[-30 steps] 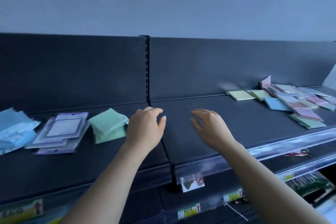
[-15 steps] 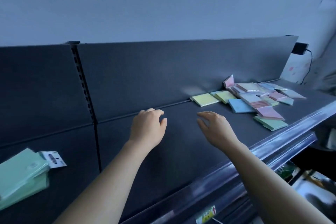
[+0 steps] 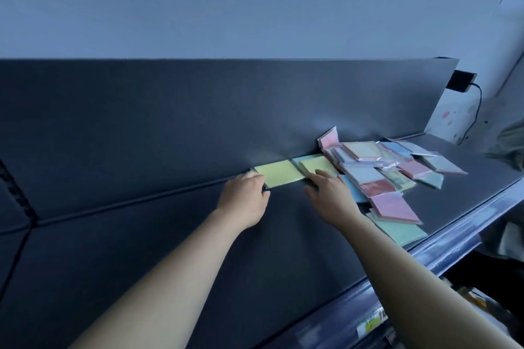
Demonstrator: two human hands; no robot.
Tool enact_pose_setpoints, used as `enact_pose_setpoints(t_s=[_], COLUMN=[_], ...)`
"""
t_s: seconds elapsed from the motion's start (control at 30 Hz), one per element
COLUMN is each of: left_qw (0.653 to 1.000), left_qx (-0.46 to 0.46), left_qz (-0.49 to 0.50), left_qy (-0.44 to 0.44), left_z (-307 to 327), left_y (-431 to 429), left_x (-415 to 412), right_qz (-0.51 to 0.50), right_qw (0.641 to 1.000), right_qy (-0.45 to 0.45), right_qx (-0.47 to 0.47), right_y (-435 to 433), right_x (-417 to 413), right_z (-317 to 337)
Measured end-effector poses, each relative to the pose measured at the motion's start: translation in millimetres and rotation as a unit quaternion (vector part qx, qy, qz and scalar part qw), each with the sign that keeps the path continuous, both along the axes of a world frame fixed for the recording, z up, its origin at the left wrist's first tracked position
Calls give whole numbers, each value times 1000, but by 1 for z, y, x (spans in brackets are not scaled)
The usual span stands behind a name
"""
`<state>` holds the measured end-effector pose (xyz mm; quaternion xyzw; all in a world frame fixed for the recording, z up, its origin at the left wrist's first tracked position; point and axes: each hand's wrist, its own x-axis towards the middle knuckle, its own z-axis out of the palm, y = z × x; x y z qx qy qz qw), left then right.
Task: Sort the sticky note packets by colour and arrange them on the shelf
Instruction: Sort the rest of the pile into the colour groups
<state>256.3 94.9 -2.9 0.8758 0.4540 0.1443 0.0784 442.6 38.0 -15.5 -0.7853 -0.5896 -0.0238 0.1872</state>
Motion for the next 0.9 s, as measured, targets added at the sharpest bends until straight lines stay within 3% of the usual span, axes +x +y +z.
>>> enact_pose_setpoints(t_s=[0.23, 0.43, 0.53, 0.63, 0.77, 0.83, 0.9], left_qw=[991, 989, 988, 988, 967, 965, 957], left_qx=[-14, 21, 49, 8, -117, -146, -182], left_qz=[-14, 29, 67, 125, 184, 205, 228], left_qy=[134, 143, 133, 92, 131, 80, 3], left_z=[-25, -20, -8, 6, 2, -1, 0], left_y=[25, -14, -35, -32, -15, -11, -11], left_x=[46, 11, -10, -17, -11, -11, -16], right_qz=[34, 142, 173, 115, 93, 91, 87], right_qw=[996, 987, 985, 990, 988, 991, 989], right_qy=[-33, -63, -17, -47, -56, -16, 89], right_qx=[-77, -48, -19, -62, -113, -95, -78], right_y=[34, 21, 16, 18, 23, 22, 19], right_x=[43, 34, 29, 30, 23, 20, 18], right_z=[-19, -25, -16, -10, -10, -8, -3])
